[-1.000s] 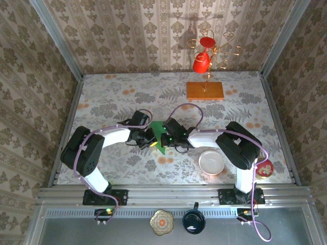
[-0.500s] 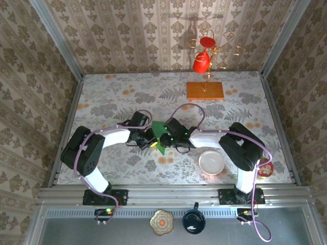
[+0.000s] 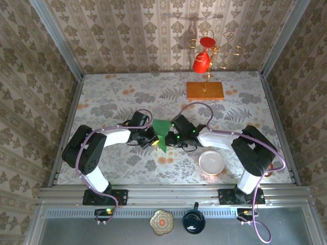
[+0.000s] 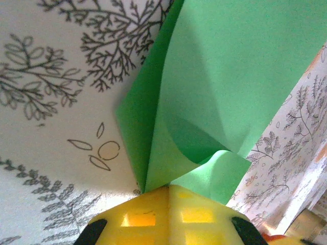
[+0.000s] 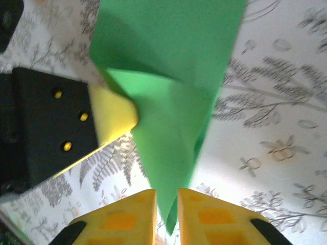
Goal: Fold a paper plane with a square sheet of paper (pick it up from the middle)
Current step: Third fold the triangle at the center of the table.
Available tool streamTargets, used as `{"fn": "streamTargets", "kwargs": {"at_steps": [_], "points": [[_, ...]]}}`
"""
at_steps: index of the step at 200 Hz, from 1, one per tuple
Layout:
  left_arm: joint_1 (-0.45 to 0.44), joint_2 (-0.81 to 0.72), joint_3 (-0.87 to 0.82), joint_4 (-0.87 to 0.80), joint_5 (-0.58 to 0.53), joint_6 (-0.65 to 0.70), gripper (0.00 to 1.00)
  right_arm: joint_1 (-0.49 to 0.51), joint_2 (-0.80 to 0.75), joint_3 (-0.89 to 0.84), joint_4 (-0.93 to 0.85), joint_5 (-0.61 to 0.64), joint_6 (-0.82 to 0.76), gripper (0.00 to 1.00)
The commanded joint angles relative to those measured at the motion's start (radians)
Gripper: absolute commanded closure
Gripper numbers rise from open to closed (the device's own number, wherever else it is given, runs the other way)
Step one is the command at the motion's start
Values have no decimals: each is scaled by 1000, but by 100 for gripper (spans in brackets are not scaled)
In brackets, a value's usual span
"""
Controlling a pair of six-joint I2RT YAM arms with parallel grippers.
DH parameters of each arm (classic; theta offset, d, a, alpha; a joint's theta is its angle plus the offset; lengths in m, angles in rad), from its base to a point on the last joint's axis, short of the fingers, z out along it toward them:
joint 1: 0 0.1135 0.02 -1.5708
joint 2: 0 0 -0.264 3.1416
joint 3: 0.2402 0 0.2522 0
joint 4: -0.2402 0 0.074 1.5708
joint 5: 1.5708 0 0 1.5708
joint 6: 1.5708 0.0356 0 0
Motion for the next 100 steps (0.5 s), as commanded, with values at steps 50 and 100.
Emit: {"fn": "streamTargets", "kwargs": {"at_steps": [50,100], "points": [[6,48,-54,-53,-53,-17,95,27,101,80,-16,-108,-16,93],[6,47,-50,-55,-47,-11,95,15,153,125,-30,-115,-30,94]]}}
